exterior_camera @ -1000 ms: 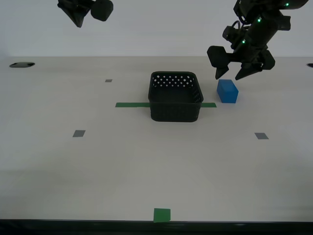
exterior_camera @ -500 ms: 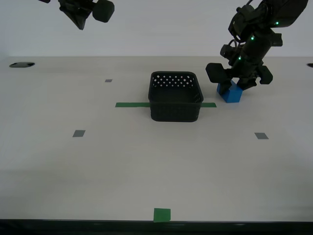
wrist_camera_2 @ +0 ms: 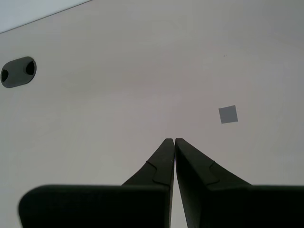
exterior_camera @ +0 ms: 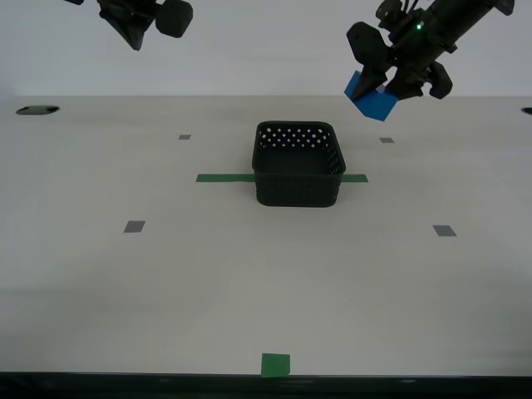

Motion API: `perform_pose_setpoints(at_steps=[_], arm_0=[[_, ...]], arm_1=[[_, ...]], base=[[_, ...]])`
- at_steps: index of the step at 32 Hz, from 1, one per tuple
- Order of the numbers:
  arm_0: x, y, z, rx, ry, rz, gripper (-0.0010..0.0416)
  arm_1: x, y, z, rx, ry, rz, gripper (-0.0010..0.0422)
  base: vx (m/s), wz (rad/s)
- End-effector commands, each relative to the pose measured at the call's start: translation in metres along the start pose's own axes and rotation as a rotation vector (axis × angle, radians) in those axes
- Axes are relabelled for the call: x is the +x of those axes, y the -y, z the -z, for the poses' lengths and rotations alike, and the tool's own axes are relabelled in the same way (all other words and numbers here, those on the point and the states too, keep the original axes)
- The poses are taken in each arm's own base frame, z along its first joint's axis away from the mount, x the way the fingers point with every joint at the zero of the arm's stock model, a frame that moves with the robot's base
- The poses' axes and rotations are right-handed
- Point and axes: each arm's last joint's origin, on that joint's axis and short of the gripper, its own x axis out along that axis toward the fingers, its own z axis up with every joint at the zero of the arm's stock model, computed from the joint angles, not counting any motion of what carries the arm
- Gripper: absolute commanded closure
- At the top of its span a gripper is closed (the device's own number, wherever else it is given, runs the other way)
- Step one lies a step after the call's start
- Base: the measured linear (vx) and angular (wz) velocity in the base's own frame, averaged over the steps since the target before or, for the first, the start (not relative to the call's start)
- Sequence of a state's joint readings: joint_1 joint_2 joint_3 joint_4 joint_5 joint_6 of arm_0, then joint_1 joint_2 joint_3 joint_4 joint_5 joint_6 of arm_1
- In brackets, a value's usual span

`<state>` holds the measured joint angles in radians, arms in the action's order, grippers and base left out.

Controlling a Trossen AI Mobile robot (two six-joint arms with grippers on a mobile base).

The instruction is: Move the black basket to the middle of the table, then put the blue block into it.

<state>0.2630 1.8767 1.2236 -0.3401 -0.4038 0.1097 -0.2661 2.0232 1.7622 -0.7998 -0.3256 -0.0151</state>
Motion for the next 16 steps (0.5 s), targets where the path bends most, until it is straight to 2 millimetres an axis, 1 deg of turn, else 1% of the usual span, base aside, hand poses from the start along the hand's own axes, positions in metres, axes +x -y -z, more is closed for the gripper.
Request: perform_pose_setpoints(at_steps=[1,3,4,6,8,9,10,12,14,16], arm_0=[[0.0,-0.014,-0.001,-0.029,0.004,-0.077,0.0407],[0.003,-0.021,0.0,-0.046,-0.001,-0.103,0.0407],[0.007,-0.031,0.0,-0.081,-0.001,-0.147,0.0407],[0.009,-0.038,0.0,-0.101,0.002,-0.172,0.0407],[0.018,-0.068,0.004,-0.176,0.003,-0.25,0.0407],[0.019,-0.072,0.005,-0.186,0.0,-0.257,0.0406],[0.022,-0.084,0.008,-0.212,-0.006,-0.273,0.0407],[0.025,-0.094,0.01,-0.237,-0.005,-0.278,0.0406],[0.026,-0.099,0.01,-0.254,0.009,-0.285,0.0406],[0.026,-0.099,0.01,-0.257,0.02,-0.266,0.0406]], arm_1=[[0.0,0.0,0.0,0.001,-0.003,0.006,0.0412],[0.0,0.0,0.0,0.001,-0.003,0.006,0.0412],[0.0,0.0,0.0,0.001,-0.004,0.018,0.0412],[0.0,0.0,0.0,0.0,-0.004,0.034,0.0412],[0.001,0.0,0.0,0.0,-0.005,0.046,0.0412],[0.001,0.0,0.0,0.0,-0.005,0.046,0.0412],[0.001,0.0,0.001,0.0,-0.008,0.046,0.0412],[0.001,0.0,0.001,0.001,-0.01,0.046,0.0412],[0.001,0.0,0.001,0.001,-0.012,0.045,0.0412],[0.001,-0.001,0.002,0.003,-0.02,0.045,0.0412]], base=[[0.0,0.0],[0.0,0.0],[0.0,0.0],[0.0,0.0],[0.0,0.0],[0.0,0.0],[0.0,0.0],[0.0,0.0],[0.0,0.0],[0.0,0.0]])
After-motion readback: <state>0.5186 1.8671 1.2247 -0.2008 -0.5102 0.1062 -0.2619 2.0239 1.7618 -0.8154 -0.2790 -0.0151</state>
